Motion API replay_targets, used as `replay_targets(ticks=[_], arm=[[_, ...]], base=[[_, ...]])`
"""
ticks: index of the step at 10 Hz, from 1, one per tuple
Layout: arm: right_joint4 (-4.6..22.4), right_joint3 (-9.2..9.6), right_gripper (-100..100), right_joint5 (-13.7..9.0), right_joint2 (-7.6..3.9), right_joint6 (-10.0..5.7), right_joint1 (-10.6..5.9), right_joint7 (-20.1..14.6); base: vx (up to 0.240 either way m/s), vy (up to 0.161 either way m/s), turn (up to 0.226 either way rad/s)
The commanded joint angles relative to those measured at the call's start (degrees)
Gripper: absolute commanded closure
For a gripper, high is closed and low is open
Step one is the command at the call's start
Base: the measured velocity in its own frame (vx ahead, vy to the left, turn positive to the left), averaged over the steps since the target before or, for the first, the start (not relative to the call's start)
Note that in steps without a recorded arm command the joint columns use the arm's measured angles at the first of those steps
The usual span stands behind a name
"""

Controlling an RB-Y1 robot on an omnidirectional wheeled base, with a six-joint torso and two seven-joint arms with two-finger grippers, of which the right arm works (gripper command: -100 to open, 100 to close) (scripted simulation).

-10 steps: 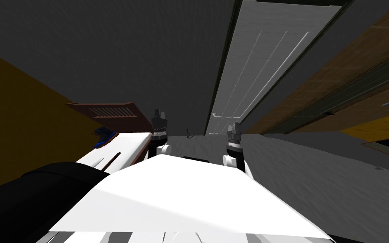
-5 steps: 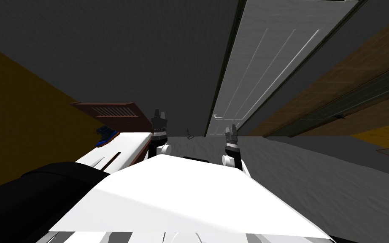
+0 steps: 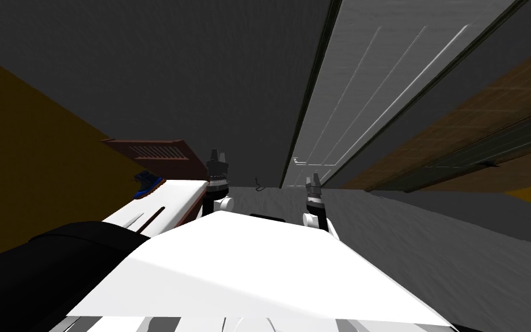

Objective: Pull the door open

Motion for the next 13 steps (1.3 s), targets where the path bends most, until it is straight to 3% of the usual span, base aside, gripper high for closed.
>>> replay_targets(ticks=[1,6,7,12,13], arm=[[2.9,0.13,-100,-0.3,-0.56,-0.63,-0.78,-0.8],[9.9,0.17,-100,-1.0,-1.9,-2.32,-2.62,-2.4],[10.2,0.17,-100,-1.0,-1.9,-2.32,-2.62,-2.4],[18.7,0.23,-100,-2.0,-3.68,-4.6,-5.1,-4.6],[19.3,0.23,-100,-2.0,-3.68,-4.6,-5.1,-4.6]], base=[[0.093,-0.035,0.082],[0.06,-0.03,0.056],[0.046,-0.022,0.026],[0.065,-0.029,0.066],[0.058,-0.041,0.028]])
